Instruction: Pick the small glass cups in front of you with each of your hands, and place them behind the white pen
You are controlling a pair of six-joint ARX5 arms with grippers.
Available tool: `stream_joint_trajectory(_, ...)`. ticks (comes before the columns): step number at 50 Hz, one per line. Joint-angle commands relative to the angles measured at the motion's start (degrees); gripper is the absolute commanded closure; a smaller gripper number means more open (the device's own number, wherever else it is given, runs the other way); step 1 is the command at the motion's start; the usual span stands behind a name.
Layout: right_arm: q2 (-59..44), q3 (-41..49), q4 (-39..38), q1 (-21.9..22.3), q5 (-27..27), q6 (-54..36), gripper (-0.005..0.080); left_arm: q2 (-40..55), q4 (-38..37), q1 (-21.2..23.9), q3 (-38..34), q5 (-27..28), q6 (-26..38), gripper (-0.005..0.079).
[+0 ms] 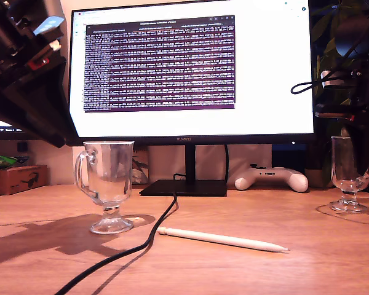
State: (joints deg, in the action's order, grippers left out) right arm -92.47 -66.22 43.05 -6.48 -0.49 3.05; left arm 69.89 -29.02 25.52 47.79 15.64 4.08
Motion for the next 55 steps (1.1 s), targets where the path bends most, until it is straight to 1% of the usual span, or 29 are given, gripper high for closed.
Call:
stream_joint_trajectory(1, 0.0, -0.4, -0.4, -0.6, -0.2, -0.1, 0.0765, 2.1, 0.8, 0.4, 0.5, 0.7, 0.2, 0.0482)
stream_joint_trajectory(8, 0.0, -0.4, -0.6, -0.7, -0.2, -0.1, 0.0765, 4.8, 1.5, 0.4, 0.5, 1.4, -0.7, 0.0482)
stream_joint_trajectory(19, 0.0, -0.4, -0.6, -0.8, -0.2, -0.1, 0.0765, 8.2, 5.0, 0.5, 0.5, 1.6, -0.7, 0.0482)
stream_joint_trajectory(29, 0.0, -0.4, -0.6, -1.2, -0.2, -0.1, 0.0765, 11.0, 5.0, 0.5, 0.5, 1.5, -1.0, 0.0494)
stream_joint_trajectory(32, 0.0, -0.4, -0.5, -1.6, -0.2, -0.1, 0.0765, 11.4, 5.0, 0.5, 0.5, 1.5, -1.0, 0.0545)
stream_joint_trajectory(39, 0.0, -0.4, -0.4, -1.9, -0.4, -0.1, 0.0765, 11.5, 5.0, 0.5, 0.7, 1.6, -0.7, 0.0758)
stream_joint_trajectory(40, 0.0, -0.4, -0.4, -2.1, -0.4, -0.1, 0.0765, 11.5, 5.0, 0.5, 0.7, 1.5, -0.7, 0.0772)
stream_joint_trajectory(44, 0.0, -0.4, -0.3, -2.8, -0.4, -0.1, 0.0765, 11.5, 5.2, 0.5, 0.8, 1.5, 1.6, 0.0763)
stream_joint_trajectory(55, 0.0, -0.4, 0.7, -3.9, -0.5, -0.1, 0.0765, 11.5, 5.3, 0.5, 1.6, 1.4, 3.0, 0.0763)
